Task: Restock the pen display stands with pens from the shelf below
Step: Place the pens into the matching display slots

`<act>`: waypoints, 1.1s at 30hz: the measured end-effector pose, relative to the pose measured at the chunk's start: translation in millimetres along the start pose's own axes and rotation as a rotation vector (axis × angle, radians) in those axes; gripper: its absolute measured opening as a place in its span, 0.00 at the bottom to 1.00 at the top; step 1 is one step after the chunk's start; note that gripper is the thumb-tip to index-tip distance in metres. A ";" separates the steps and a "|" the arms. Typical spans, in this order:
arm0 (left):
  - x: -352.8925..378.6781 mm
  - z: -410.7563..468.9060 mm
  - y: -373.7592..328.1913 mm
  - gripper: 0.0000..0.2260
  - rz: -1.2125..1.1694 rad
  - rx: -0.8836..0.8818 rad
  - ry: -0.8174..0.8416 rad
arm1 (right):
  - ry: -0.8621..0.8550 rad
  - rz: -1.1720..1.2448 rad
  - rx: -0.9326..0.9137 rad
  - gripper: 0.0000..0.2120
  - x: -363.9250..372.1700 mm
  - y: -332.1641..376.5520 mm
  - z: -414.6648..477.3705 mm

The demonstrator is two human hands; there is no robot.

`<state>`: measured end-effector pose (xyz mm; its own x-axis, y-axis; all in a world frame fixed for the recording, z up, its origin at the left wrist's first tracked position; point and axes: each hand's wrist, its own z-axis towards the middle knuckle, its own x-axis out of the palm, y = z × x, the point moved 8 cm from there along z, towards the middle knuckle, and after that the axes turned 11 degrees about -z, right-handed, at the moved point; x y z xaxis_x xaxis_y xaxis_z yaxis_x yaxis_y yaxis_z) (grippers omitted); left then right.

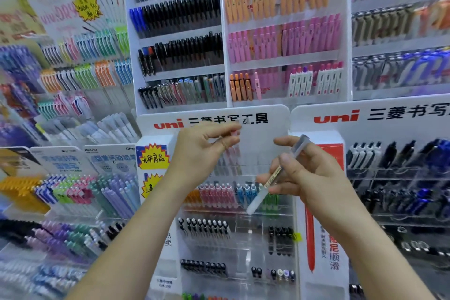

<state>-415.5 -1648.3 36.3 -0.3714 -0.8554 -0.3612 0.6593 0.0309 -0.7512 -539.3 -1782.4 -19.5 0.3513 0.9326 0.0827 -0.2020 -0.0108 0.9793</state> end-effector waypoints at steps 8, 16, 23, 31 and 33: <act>16.6 1.4 21.5 0.10 0.184 -0.069 0.146 | -0.131 -0.072 -0.056 0.26 -7.2 6.2 2.5; 16.4 12.1 19.6 0.09 0.266 -0.033 0.193 | -0.133 -0.108 -0.086 0.22 -3.1 3.8 4.5; 26.7 13.0 23.7 0.10 0.415 0.085 0.302 | -0.113 -0.084 -0.058 0.18 -0.5 -2.9 5.0; 22.9 1.6 15.5 0.18 0.507 0.126 0.236 | -0.098 -0.086 -0.018 0.26 0.7 -11.0 2.1; 13.0 -8.7 -1.4 0.15 0.386 0.126 0.079 | -0.099 -0.089 -0.013 0.26 0.1 -10.3 0.1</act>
<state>-427.0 -1655.0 27.8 -0.1269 -0.7509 -0.6482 0.8329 0.2742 -0.4807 -537.1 -1782.3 -29.6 0.4571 0.8893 0.0139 -0.1776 0.0759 0.9812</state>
